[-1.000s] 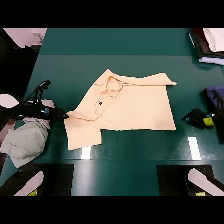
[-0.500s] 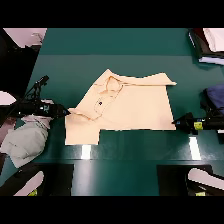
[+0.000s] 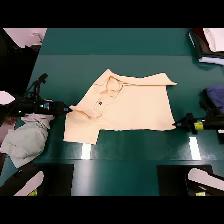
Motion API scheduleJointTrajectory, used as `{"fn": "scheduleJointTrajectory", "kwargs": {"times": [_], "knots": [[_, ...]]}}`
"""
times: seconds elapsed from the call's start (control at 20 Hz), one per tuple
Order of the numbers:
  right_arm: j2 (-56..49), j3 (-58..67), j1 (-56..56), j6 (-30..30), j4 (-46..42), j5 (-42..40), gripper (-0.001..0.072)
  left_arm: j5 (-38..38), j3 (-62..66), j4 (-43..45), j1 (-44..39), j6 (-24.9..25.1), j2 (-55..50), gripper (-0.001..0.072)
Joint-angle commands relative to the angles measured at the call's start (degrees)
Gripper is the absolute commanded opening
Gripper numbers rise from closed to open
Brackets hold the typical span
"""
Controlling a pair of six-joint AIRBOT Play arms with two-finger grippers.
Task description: Fold the shirts.
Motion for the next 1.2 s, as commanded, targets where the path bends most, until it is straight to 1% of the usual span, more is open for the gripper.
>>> {"fn": "scheduleJointTrajectory", "kwargs": {"times": [0.0, 0.05, 0.15, 0.25, 0.35, 0.45, 0.6, 0.75, 0.8, 0.9, 1.0, 1.1, 1.15], "knots": [[6.34, 5.14, -0.02, -0.35, 7.02, 0.57, 0.0013, 3.37, 5.25, -4.17, 0.07, -3.56, 0.09, 0.0026], [8.85, 8.94, -0.02, -0.24, 9.73, 0.42, 0.0013, 4.24, 9.46, -4.15, 0.07, -4.46, 0.09, 0.0026], [13.0, 19.3, 0.0, 2.08, 14.45, -1.07, 0.0013, 6.91, 21.14, -4.15, 0.07, -5.88, 0.09, 0.0026], [16.06, 31.04, 0.0, 4.07, 16.96, -5.11, 0.0013, 11.78, 34.86, -4.13, 0.07, -6.25, 0.09, 0.0026], [17.9, 43.5, -0.02, 5.07, 16.65, -9.27, 0.0013, 17.0, 49.0, -3.98, 0.07, -6.23, 0.09, 0.0026], [18.67, 54.86, -0.02, 5.7, 16.55, -12.55, 0.0013, 19.78, 60.72, -3.56, 0.07, -6.12, 0.09, 0.0026], [18.58, 69.66, -0.02, 7.39, 14.84, -13.18, 0.0013, 18.64, 73.66, -3.54, 0.07, -6.1, 0.09, 0.0026], [18.6, 79.41, -0.02, 10.73, 9.49, -12.46, 0.0014, 15.74, 79.76, -4.76, 0.07, -6.67, 0.24, 0.0026], [18.64, 81.72, -0.02, 11.98, 7.37, -11.78, 0.0014, 15.21, 80.19, -5.27, 0.07, -7.56, 1.01, 0.0026], [18.64, 84.8, -0.02, 13.84, 4.04, -8.85, 0.0013, 14.84, 80.13, -5.92, 0.07, -7.76, 2.01, 0.0026], [19.67, 84.06, -0.02, 14.75, 2.6, -6.67, 0.0013, 14.64, 80.17, -7.1, 0.04, -7.8, 3.34, 0.0026], [22.84, 78.77, -0.02, 14.75, 1.68, -6.45, 0.0013, 13.22, 80.28, -8.44, 0.07, -8.22, 4.63, 0.0026], [24.26, 76.32, -0.02, 14.99, -0.31, -5.86, 0.0013, 11.41, 80.28, -8.55, 0.07, -8.24, 4.83, 0.0026]]}}
